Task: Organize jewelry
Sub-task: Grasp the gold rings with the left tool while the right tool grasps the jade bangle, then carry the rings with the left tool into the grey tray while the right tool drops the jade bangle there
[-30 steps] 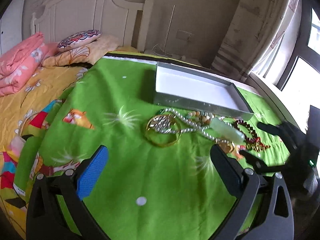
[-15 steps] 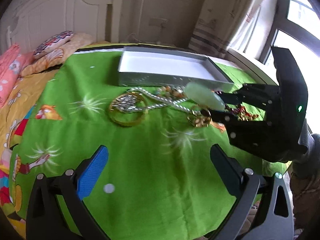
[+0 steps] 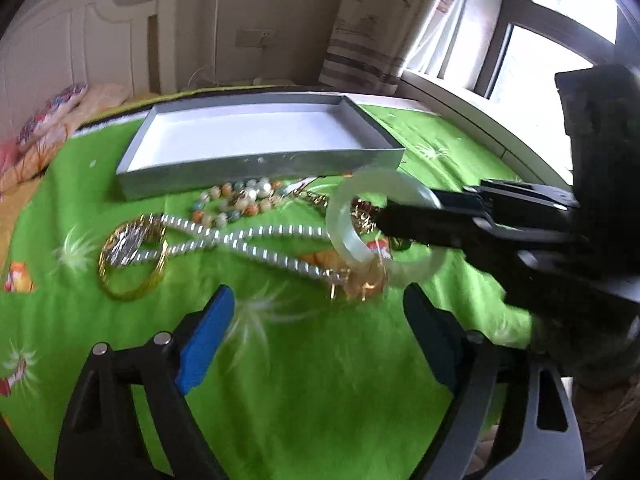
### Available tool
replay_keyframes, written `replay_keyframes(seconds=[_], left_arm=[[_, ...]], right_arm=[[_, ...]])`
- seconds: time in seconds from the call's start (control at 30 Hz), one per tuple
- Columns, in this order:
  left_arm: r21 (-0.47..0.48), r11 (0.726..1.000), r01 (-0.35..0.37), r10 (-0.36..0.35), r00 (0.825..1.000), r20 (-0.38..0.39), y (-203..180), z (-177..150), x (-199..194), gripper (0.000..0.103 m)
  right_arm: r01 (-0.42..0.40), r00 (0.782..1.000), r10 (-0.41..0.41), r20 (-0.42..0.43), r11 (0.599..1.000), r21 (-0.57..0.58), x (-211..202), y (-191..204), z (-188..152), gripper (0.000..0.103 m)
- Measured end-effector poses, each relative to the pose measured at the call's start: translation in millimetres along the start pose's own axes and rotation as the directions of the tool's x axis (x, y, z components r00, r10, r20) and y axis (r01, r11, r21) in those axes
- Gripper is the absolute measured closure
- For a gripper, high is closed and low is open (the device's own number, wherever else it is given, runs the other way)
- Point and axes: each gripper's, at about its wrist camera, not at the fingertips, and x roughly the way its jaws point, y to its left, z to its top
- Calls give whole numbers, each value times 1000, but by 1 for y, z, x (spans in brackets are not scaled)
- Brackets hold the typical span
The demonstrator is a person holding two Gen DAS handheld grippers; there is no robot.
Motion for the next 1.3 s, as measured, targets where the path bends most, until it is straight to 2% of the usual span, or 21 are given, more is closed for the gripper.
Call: replay_keyframes(seconds=[0.07,0.1,0.13,0.2,0.27,0.47,0.57,0.63,0.73,0.77,0.83,0.87,1.1,1.3], left_arm=[[35,999,-25,25,1000,13,-6,1,6,27],[52,998,-22,21,1000,18,-9,3,9,35],[61,998,-18,16,1000,20,-11,5,10,38],[78,997,-28,27,1000,12,-15,6,14,39],[89,996,-6,5,1000,8,-17,4,12,38],[12,998,63,-64,997,33,-9,-26,-16,38],[76,995,60,-64,997,45,-24,-43,-33,38],[126,990,57,-60,998,24,-34,-54,-34,38],[128,991,36,-37,999,6,-36,-60,-25,38],[119,992,36,-36,999,2,-34,-61,-22,41],[107,993,41,-42,999,12,-31,-64,-18,56],[111,993,41,-42,999,15,-30,-64,-18,63],[84,996,37,-42,997,62,-20,-60,-28,63],[52,999,2,-8,993,119,0,-31,-41,63]], right_arm=[[-13,1000,13,-6,1000,-6,-5,3,-3,80],[-8,1000,8,-5,1000,-15,-6,5,-4,80],[-3,1000,3,-4,1000,-18,-7,5,-5,80],[13,1000,-13,8,1000,-17,-8,5,-6,81],[34,999,-34,26,999,-6,-11,1,-5,80],[67,989,-74,126,996,60,-32,-15,-5,80],[79,980,-92,176,994,80,-43,-19,-2,80],[79,975,-95,202,993,89,-51,-20,0,80],[84,970,-102,219,992,93,-56,-17,4,80],[85,970,-103,220,992,91,-57,-15,3,80],[90,969,-108,222,992,91,-59,-14,2,80],[92,969,-110,221,992,92,-60,-13,1,80],[95,968,-122,219,987,128,-58,-21,-6,80],[99,969,-126,213,986,131,-54,-24,-5,80]])
